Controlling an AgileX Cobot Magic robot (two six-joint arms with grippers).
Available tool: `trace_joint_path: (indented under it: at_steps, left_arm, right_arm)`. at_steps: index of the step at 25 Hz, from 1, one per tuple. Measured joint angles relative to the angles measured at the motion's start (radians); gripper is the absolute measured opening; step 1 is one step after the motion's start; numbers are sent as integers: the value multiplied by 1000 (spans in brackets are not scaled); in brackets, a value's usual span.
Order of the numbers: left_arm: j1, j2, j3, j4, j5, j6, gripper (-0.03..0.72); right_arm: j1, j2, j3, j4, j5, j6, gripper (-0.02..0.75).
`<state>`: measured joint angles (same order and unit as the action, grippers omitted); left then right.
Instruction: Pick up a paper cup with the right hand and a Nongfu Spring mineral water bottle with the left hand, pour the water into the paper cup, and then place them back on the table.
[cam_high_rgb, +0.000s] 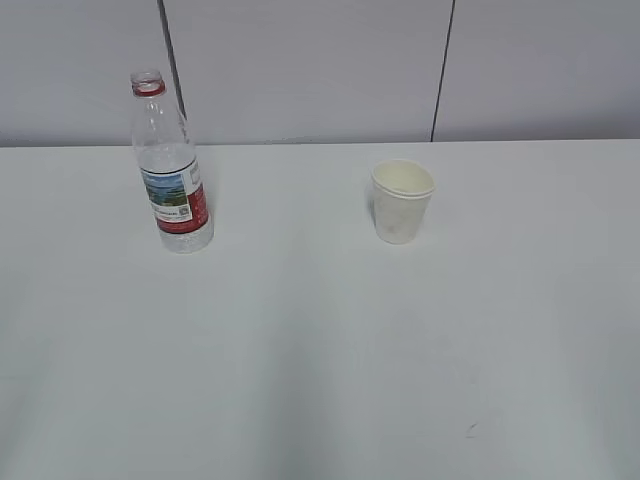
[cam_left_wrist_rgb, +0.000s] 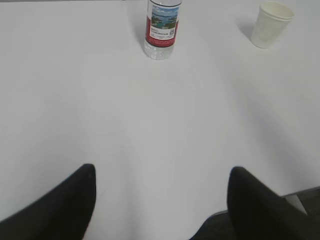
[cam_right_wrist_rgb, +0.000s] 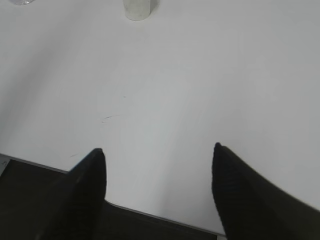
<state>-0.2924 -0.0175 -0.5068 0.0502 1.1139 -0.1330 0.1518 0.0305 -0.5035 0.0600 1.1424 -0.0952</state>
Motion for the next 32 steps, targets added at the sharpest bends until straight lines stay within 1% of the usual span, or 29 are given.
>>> trace_joint_path:
  at_steps: [6,9,12,15,21,27,29,32]
  left_arm:
    - [11,0,0,14,-1,0,501]
    - [60,0,0,16,-1,0,501]
    - [137,0,0,16,-1,0,501]
    - [178,-1,0,17,-1,0,501]
    - [194,-1,0,19,-1,0,501]
    - [201,-1,0,19,-1,0,501]
    - [204,-1,0,19,-1,0,501]
    - [204,-1,0,19,-1,0,501]
  right_arm:
    - [0,0,2,0,0,0,498]
    - [0,-4,2,0,0,0,498]
    - [0,-39,2,0,0,0,498]
    - [0,-48,2,-4,2,0,498]
    - [-9,-48,2,-7,2,0,498]
    - [-113,-48,2,-9,2,0,498]
    - [-131,-48,2,-10,2,0,498]
    - [-135,-48,2,-10,2,0,498]
